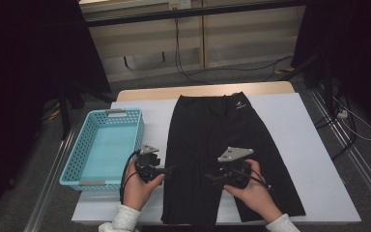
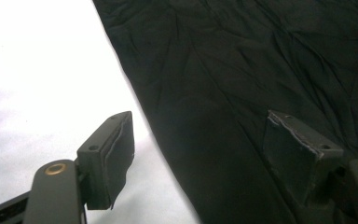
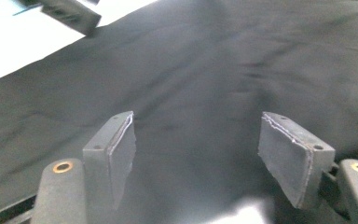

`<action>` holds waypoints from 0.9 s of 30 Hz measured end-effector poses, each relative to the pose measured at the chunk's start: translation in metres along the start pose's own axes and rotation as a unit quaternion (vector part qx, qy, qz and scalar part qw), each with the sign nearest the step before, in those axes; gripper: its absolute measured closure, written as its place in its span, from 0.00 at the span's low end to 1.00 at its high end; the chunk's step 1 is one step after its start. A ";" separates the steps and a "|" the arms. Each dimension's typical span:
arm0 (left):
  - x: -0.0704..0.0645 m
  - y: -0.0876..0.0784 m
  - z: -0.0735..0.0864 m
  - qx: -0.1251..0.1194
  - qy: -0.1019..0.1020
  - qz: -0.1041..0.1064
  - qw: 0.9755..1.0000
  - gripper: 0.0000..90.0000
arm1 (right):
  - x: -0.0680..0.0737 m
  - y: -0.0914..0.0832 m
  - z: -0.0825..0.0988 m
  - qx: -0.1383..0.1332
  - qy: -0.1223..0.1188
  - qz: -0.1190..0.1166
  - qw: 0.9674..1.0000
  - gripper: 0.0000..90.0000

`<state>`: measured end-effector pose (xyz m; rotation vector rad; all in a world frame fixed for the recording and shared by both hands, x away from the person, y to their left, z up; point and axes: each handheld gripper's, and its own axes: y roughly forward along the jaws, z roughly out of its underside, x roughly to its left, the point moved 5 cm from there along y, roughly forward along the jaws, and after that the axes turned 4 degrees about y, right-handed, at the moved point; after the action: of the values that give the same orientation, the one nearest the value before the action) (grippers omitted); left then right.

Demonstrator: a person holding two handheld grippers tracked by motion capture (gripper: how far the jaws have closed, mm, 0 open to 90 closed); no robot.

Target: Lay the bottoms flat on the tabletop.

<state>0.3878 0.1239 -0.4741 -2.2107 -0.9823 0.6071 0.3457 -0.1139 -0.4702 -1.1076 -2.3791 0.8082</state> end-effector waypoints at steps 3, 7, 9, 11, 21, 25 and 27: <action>0.001 0.000 -0.001 0.001 0.008 -0.001 1.000 0.28 | -0.027 -0.011 0.004 -0.004 0.018 0.032 0.999 0.29; 0.001 0.003 -0.003 0.000 0.008 0.000 1.000 0.28 | -0.053 -0.019 0.011 -0.004 0.046 0.062 0.997 0.28; 0.001 0.005 -0.002 0.005 0.011 -0.002 1.000 0.28 | -0.064 -0.022 0.016 -0.002 0.065 0.071 0.995 0.27; 0.004 0.007 -0.002 0.007 0.008 -0.009 1.000 0.29 | -0.064 -0.019 0.019 0.002 0.065 0.071 0.995 0.27; 0.010 0.015 0.004 0.016 0.000 -0.042 0.999 0.33 | -0.041 -0.009 0.012 0.001 0.033 0.041 0.999 0.26; 0.008 0.013 0.004 0.017 -0.013 -0.035 0.999 0.42 | -0.039 -0.008 0.012 0.002 0.029 0.038 0.999 0.26; 0.007 0.013 0.004 0.017 -0.021 -0.031 0.999 0.53 | -0.038 -0.008 0.012 0.002 0.030 0.038 0.999 0.26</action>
<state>0.3953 0.1240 -0.4868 -2.1366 -1.0507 0.6402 0.3578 -0.1520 -0.4783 -1.2097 -2.2971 0.7938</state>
